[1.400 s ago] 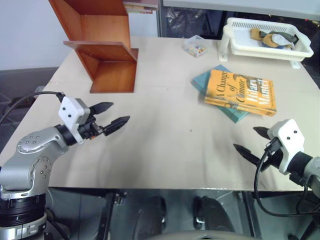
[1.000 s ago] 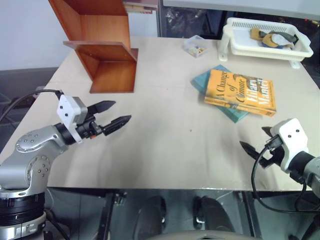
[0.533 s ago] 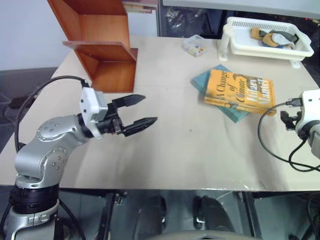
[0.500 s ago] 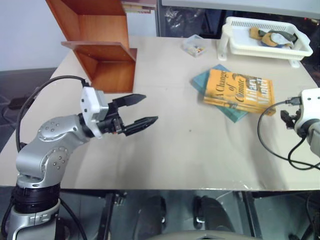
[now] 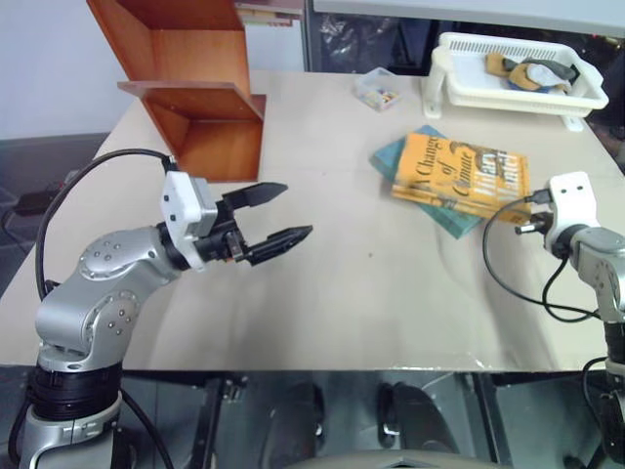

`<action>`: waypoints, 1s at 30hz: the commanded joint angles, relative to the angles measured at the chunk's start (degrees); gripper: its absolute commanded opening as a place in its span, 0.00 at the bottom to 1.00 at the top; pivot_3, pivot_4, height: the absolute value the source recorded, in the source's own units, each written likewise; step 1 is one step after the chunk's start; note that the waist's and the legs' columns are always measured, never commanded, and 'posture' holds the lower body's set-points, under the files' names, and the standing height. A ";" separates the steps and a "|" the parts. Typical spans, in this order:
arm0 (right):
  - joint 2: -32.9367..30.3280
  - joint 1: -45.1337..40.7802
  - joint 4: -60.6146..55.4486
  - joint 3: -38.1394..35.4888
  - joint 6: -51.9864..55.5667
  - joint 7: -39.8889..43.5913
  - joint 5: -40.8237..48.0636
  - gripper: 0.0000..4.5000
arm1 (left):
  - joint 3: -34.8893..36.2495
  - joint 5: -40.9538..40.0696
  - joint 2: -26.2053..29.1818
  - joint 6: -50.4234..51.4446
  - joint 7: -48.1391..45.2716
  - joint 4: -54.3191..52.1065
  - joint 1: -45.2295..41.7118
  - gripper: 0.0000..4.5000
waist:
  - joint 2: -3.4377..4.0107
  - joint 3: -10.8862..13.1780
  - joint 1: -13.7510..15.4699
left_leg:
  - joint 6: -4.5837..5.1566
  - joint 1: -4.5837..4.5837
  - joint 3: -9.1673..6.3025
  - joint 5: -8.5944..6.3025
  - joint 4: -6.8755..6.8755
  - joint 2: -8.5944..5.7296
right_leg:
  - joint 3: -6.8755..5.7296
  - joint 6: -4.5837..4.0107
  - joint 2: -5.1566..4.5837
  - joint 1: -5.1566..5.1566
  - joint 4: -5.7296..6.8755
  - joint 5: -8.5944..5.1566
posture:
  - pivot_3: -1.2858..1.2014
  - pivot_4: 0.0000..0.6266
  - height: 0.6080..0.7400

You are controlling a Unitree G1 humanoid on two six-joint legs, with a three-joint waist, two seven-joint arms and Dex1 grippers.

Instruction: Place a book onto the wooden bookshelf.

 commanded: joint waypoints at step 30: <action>5.30 17.53 -42.63 -6.41 6.11 2.77 7.75 0.42 | -2.53 -12.08 -24.16 29.98 30.32 18.14 -20.63 1.00 | -0.03 -0.02 0.92 | 0.01 -0.03 -0.19 0.00 0.07 -0.10 | -0.11 0.04 -0.06 0.11 0.00 0.00 | 0.52 0.24 1.00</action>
